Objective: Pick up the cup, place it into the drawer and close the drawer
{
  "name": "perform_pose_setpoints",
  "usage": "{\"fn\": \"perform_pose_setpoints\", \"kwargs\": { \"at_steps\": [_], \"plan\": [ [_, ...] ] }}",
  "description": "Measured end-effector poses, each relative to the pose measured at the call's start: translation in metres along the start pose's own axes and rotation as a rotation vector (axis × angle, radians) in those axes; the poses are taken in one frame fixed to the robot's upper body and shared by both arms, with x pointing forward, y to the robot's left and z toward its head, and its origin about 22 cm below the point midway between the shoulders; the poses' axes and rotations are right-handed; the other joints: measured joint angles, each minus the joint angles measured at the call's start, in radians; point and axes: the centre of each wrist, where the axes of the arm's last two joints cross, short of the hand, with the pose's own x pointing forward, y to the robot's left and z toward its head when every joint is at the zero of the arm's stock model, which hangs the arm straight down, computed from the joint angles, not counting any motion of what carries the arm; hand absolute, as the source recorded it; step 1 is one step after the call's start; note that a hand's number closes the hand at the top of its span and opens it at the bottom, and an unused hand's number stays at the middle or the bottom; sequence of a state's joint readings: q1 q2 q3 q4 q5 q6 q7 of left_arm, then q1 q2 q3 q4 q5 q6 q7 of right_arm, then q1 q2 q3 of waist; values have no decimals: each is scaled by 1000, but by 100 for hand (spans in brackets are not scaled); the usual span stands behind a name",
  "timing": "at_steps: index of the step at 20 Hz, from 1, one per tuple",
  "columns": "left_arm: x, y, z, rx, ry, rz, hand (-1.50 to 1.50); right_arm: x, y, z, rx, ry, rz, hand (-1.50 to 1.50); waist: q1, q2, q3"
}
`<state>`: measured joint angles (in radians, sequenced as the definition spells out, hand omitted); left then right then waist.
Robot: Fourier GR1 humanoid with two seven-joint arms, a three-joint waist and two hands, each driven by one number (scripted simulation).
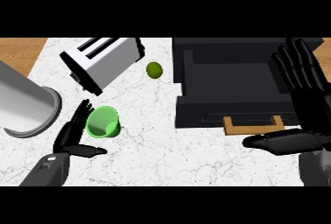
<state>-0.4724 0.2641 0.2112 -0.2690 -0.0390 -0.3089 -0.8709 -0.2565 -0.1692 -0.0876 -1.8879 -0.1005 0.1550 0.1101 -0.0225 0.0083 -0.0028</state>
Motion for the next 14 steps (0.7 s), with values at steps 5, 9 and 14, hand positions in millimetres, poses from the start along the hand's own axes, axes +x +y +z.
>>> {"fn": "perform_pose_setpoints", "kwargs": {
  "at_steps": [5,9,14],
  "plan": [
    [-3,-6,-3,15,-12,7,-150,3,-5,0,9,0,0,-150,-8,3,-1],
    [-3,-10,-6,8,-27,3,-150,3,-9,-4,8,-1,3,-150,-7,4,-1],
    [-2,-15,-11,-10,-37,1,-150,1,-8,-6,11,-3,-3,-150,-12,7,-2]
  ]
}}
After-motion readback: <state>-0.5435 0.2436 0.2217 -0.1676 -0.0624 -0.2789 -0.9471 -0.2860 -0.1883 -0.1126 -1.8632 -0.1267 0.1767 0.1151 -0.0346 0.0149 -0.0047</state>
